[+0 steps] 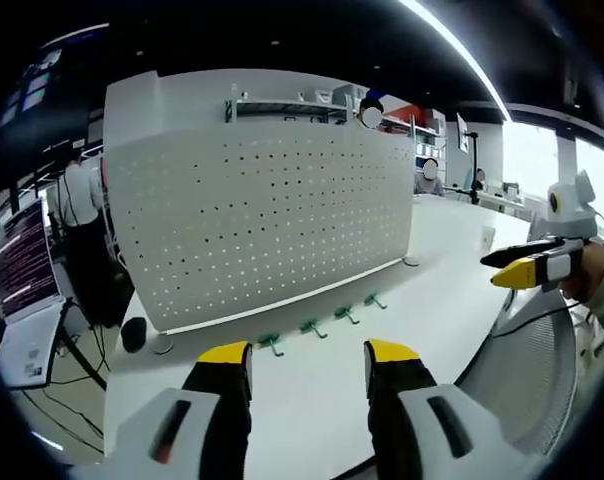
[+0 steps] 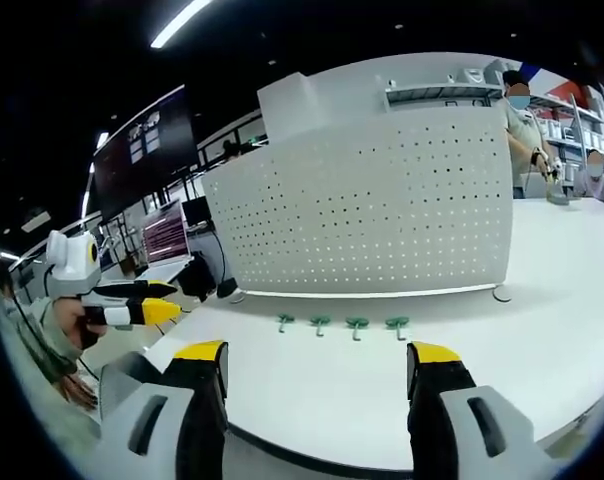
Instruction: Insert the hook assembly into the mounting plate slot until the hook locks in place.
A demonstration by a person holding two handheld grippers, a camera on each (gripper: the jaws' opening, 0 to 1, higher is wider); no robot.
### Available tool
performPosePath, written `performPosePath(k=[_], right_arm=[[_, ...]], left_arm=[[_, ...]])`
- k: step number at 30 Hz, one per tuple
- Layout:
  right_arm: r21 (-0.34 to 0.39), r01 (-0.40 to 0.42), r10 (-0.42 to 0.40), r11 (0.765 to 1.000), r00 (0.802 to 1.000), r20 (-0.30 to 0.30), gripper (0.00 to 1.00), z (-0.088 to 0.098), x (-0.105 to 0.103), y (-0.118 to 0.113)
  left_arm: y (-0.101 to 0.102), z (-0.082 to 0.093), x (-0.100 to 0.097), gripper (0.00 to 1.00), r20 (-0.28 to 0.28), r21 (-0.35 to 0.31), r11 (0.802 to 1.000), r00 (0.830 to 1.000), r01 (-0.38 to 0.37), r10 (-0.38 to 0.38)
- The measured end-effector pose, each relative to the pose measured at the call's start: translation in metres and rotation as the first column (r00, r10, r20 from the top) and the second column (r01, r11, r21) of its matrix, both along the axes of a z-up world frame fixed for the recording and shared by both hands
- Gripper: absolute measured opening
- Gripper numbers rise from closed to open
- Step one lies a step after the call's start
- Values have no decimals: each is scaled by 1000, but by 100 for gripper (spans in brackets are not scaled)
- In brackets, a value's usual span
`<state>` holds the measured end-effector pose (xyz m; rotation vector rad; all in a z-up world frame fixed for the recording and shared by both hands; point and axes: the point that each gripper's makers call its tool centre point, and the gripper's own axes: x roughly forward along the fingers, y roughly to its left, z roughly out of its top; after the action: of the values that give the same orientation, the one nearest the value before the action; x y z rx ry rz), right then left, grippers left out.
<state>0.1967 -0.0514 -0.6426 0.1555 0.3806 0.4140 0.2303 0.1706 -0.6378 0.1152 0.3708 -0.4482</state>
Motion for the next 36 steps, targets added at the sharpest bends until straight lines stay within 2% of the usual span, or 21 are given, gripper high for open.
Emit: performPosePath(k=[6,15,17,20,23,24,27,29,30,35,36], right_arm=[[-3,2,-2,1000,1000,-14,71,-1,5,4],[-10,12,-12,1000,1000,-29,70,-3,9,7],[-13,18,-18,1000,999,-31,70,-3,10,7],[-15,29,-29,999,999,-35,70,-5,10,5],[-17,44,-44,999,998,-44,70,-8,9,3],[-17,48,-48,999,998,-46,70,-8,9,2],[-20,60,-61,998,997,-52,70,-10,9,2],[-20,68,-70,997,996,-59,70,-12,9,1],[-20,72,-73,997,995,-62,70,-13,9,1],[-22,81,-82,997,994,-76,70,-16,11,3],[-24,83,-84,996,993,-80,70,-17,12,3]], left_arm=[[7,-9,21,47,-21,42,999,999,27,-26],[-2,-24,63,46,-37,123,979,986,163,-160],[-2,-29,75,46,-29,191,961,980,200,-199],[-5,-40,87,44,-43,239,936,966,257,-254],[-4,-52,101,45,-46,323,897,952,302,-304],[-4,-59,106,45,-61,357,875,942,329,-329],[-4,-74,117,44,-99,358,858,929,367,-356],[-3,-84,124,44,-122,400,826,916,397,-382],[-3,-89,128,44,-139,411,815,912,408,-386],[-5,-107,146,42,-175,433,778,889,455,-423],[-5,-111,149,41,-184,424,780,887,461,-424]])
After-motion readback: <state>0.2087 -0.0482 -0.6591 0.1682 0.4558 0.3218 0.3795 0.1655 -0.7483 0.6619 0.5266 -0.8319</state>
